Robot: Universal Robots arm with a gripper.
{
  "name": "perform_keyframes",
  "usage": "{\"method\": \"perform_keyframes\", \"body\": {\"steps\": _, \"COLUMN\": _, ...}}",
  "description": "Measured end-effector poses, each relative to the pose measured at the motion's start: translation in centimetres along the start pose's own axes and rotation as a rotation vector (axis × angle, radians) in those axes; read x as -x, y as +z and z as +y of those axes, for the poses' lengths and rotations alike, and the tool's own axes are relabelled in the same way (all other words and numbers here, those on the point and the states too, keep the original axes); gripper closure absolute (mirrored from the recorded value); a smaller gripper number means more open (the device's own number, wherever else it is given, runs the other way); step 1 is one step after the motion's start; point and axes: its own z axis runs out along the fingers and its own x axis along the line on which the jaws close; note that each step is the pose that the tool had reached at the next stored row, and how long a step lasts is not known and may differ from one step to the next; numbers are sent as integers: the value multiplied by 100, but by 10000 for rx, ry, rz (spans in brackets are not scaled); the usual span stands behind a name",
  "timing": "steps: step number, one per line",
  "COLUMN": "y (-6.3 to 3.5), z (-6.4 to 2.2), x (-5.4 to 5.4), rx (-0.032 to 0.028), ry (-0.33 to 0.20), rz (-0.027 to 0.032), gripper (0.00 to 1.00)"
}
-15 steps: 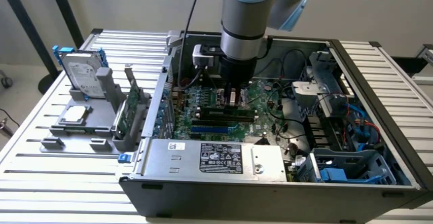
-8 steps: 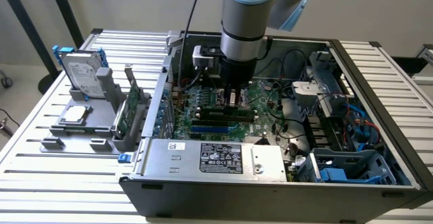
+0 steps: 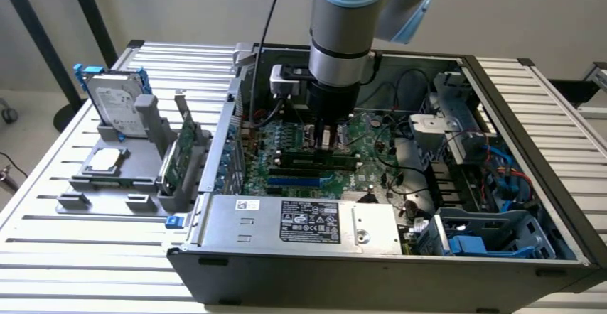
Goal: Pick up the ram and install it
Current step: 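Insert the ram into the slot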
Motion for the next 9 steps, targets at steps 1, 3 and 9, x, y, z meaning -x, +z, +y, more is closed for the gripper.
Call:
{"method": "perform_keyframes", "body": {"steps": 1, "y": -4, "z": 0, "x": 0, "rx": 0, "ry": 0, "rz": -2, "gripper": 79}}
{"method": "perform_keyframes", "body": {"steps": 3, "y": -31, "z": 1, "x": 0, "rx": 0, "ry": 0, "rz": -13, "gripper": 72}}
{"method": "perform_keyframes", "body": {"steps": 9, "y": -140, "z": 5, "x": -2, "rx": 5, "ry": -5, "rz": -50, "gripper": 72}}
